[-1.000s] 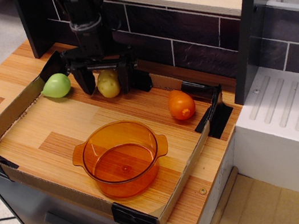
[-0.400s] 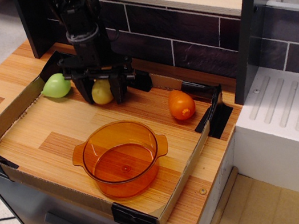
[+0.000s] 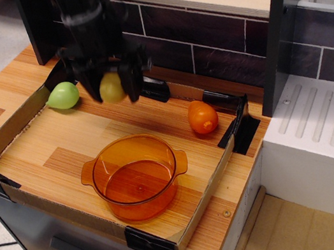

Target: Put potato in pot

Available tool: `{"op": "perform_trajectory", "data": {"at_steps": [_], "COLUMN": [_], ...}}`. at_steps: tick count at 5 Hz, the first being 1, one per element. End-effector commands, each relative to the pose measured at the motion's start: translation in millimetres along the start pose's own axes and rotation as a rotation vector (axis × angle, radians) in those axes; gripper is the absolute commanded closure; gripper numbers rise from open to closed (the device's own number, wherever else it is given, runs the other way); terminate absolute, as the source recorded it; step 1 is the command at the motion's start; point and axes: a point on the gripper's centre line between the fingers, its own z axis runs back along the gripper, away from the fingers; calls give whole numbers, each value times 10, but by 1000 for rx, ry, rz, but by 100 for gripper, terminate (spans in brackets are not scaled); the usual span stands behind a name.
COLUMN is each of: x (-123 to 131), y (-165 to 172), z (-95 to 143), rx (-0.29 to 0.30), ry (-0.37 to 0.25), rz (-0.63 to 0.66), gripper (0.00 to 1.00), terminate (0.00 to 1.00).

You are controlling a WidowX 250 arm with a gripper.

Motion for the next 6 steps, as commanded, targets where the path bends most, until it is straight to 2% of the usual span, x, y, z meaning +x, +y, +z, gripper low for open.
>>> {"op": "perform_trajectory", "data": {"at_steps": [1,2,3,4,5,6], "x": [-460,-655,-740,-740,-705,-705], "y": [-342,-397,-353,-293,-250,-260], "z": [531,484,298,151,66,51], "rx": [-102,-96,-50,-23,-9,11], "ry": [66,94,82,99,159,161], "rz": [-110,-130,-151,-137,-97,-116], "gripper": [100,100,100,100,0,0], "terminate": [0,0,0,0,0,0]}}
